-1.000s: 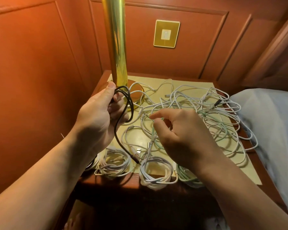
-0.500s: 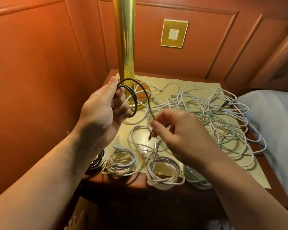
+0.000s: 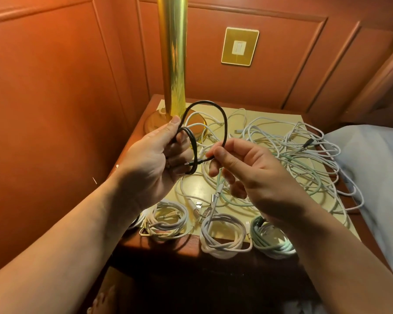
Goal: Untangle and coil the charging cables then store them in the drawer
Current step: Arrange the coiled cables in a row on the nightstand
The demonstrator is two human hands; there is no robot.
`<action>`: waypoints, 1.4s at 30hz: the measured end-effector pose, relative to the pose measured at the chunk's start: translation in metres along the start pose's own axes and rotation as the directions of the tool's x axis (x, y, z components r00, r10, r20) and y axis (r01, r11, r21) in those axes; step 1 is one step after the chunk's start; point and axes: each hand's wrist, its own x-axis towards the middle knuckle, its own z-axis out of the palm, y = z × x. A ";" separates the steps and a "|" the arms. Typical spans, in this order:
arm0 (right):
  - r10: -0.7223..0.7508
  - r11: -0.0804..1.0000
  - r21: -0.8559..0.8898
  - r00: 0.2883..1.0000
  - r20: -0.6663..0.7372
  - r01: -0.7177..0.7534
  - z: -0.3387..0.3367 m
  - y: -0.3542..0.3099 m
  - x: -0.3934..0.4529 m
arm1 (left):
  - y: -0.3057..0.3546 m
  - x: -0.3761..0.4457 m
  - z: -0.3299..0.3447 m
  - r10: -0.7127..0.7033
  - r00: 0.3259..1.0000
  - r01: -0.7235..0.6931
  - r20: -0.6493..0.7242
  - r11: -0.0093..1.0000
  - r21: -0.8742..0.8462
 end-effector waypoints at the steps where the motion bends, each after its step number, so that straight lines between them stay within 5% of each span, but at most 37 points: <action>1: 0.006 1.000 0.009 1.000 0.023 -0.006 -0.001 -0.001 -0.001 | 0.000 0.000 0.000 -0.009 1.000 0.009 0.003 1.000 0.017; 6: 0.031 0.999 -0.048 0.993 0.117 -0.025 -0.003 0.005 0.000 | -0.005 -0.003 0.002 -0.051 0.995 0.043 0.086 0.995 0.095; 14: 0.119 0.993 -0.020 0.946 0.300 -0.119 0.005 -0.004 -0.002 | -0.007 -0.002 0.004 -0.012 1.000 0.011 0.021 0.997 0.077; 20: 0.042 0.999 -0.035 0.997 0.069 -0.040 0.015 -0.004 -0.007 | -0.008 0.002 0.007 -0.031 0.999 0.033 0.018 0.992 -0.124; 25: -0.044 0.976 -0.215 0.995 -0.090 0.024 0.007 -0.004 -0.007 | 0.009 0.010 -0.007 0.007 0.999 -0.017 -0.046 0.975 -0.220; 31: 0.226 0.938 -0.294 0.966 0.123 -0.182 -0.011 -0.003 -0.005 | 0.018 0.018 -0.030 0.033 0.978 -0.094 -0.208 0.952 -0.290; 36: 0.082 0.929 -0.369 0.985 0.150 -0.021 -0.006 -0.006 -0.011 | 0.011 0.016 -0.024 0.011 0.996 -0.036 -0.093 0.961 -0.273; 42: -0.028 0.983 -0.181 0.999 0.015 0.030 -0.003 -0.003 -0.007 | 0.002 0.003 0.000 -0.013 1.000 0.012 -0.025 0.999 -0.052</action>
